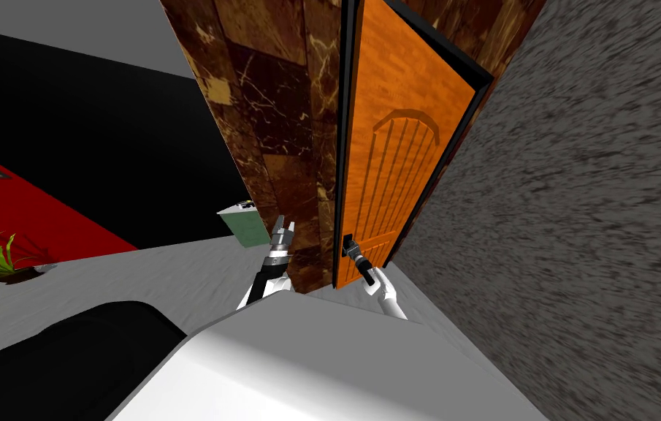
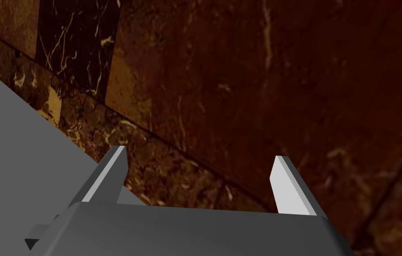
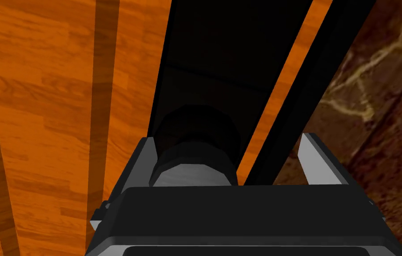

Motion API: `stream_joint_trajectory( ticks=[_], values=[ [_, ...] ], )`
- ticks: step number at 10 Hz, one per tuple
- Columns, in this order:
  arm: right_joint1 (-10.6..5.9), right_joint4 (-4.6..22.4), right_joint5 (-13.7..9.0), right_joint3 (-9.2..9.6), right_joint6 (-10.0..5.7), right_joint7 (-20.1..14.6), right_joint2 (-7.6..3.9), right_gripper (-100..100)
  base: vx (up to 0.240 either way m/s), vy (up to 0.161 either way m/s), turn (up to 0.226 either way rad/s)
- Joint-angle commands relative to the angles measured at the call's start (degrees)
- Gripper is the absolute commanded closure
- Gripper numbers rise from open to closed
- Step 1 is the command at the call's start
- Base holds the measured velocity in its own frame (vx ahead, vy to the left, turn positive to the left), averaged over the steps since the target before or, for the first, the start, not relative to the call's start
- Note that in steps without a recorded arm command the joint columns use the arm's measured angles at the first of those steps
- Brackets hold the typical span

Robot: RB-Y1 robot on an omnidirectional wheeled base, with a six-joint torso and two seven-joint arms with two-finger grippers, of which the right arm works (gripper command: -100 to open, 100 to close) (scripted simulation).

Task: Pull the door open

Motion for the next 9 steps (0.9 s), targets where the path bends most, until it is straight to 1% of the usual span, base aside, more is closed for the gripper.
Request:
stream_joint_trajectory(
  ticks=[1, 3, 5, 9],
  values=[
    [0.69, 0.4, 2.4, 1.49, 1.19, 1.9, 0.07, 100, -0.068, -0.028, 0.083],
    [0.68, 0.3, 5.2, 1.97, 2.99, 4.4, -0.53, 100, -0.076, -0.036, 0.123],
    [0.68, 0.3, 5.2, 1.97, 2.99, 4.4, -0.53, 100, -0.043, -0.010, -0.002],
    [0.68, 0.3, 5.2, 1.89, 2.99, 4.4, -0.53, 100, 0.005, -0.002, 0.000]
  ],
)
